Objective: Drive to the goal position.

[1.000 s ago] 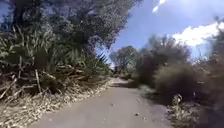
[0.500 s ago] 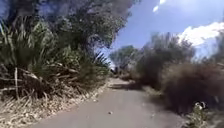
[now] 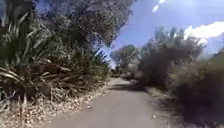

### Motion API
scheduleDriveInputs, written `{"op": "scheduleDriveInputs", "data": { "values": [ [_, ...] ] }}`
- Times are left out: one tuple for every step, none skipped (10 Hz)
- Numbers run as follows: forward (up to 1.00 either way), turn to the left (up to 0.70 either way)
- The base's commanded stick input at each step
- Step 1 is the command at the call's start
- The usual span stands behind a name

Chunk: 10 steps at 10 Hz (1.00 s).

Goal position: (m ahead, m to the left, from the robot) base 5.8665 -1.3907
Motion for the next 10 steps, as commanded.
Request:
{"op": "scheduleDriveInputs", "data": {
  "values": [
    [1.00, 0.00],
    [1.00, 0.00],
    [1.00, 0.00],
    [1.00, -0.03],
    [1.00, -0.09],
    [1.00, -0.14],
    [1.00, -0.22],
    [1.00, -0.30],
    [1.00, -0.38],
    [1.00, -0.28]
  ]
}}
